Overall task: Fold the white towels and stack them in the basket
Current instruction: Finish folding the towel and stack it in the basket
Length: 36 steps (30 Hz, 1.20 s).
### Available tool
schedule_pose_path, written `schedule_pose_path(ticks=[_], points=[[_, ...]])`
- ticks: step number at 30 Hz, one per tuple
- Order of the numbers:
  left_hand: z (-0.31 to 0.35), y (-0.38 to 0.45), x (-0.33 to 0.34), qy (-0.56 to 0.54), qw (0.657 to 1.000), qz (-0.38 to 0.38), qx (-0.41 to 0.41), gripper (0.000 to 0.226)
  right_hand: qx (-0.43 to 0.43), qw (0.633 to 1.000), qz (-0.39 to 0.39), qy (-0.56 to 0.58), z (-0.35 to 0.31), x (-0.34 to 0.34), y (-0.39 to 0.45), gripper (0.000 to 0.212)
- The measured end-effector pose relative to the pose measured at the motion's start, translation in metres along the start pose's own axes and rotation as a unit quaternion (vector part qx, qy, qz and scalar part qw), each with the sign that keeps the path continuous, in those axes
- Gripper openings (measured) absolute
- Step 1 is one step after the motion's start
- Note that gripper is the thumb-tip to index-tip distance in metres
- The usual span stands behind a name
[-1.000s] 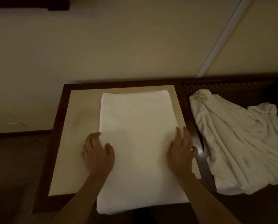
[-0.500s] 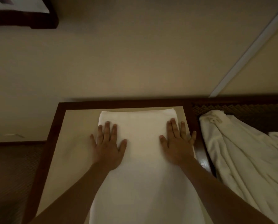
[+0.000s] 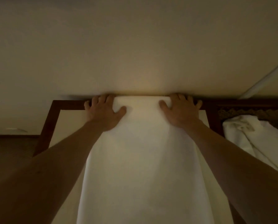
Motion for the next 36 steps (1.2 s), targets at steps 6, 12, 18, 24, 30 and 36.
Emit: schedule_pose_path(ticks=[6,12,18,24,30,36], points=[[-0.006,0.035,0.008,-0.059,0.996,-0.05,-0.038,0.08,0.062,0.977,0.088,0.186,0.009,-0.006,0.019,0.057],[-0.046,-0.03,-0.018,-0.385,0.893,0.112,-0.203,0.043,0.139,0.862,0.206,0.441,0.06,-0.021,-0.034,0.028],[-0.067,-0.171,-0.027,-0.413,0.887,0.085,-0.186,0.043,0.108,0.863,0.159,0.468,0.079,-0.034,-0.153,0.019],[-0.067,-0.312,-0.041,-0.445,0.866,0.067,-0.219,0.045,0.151,0.848,0.131,0.491,0.097,-0.036,-0.293,0.021],[-0.072,-0.456,-0.069,-0.433,0.86,0.053,-0.264,0.034,0.159,0.872,0.107,0.451,0.109,-0.054,-0.42,0.017],[-0.088,-0.542,-0.059,-0.509,0.729,0.081,-0.45,0.018,0.201,0.916,0.149,0.313,0.119,-0.066,-0.509,0.021]])
Point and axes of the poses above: each hand's wrist, its own y-axis towards the middle knuckle, its own x-axis out of the palm, z = x × y, the point moved 6 cm from there along y, towards the middle knuckle, and after that the axes turned 13 degrees about z, right-handed, at the moved point
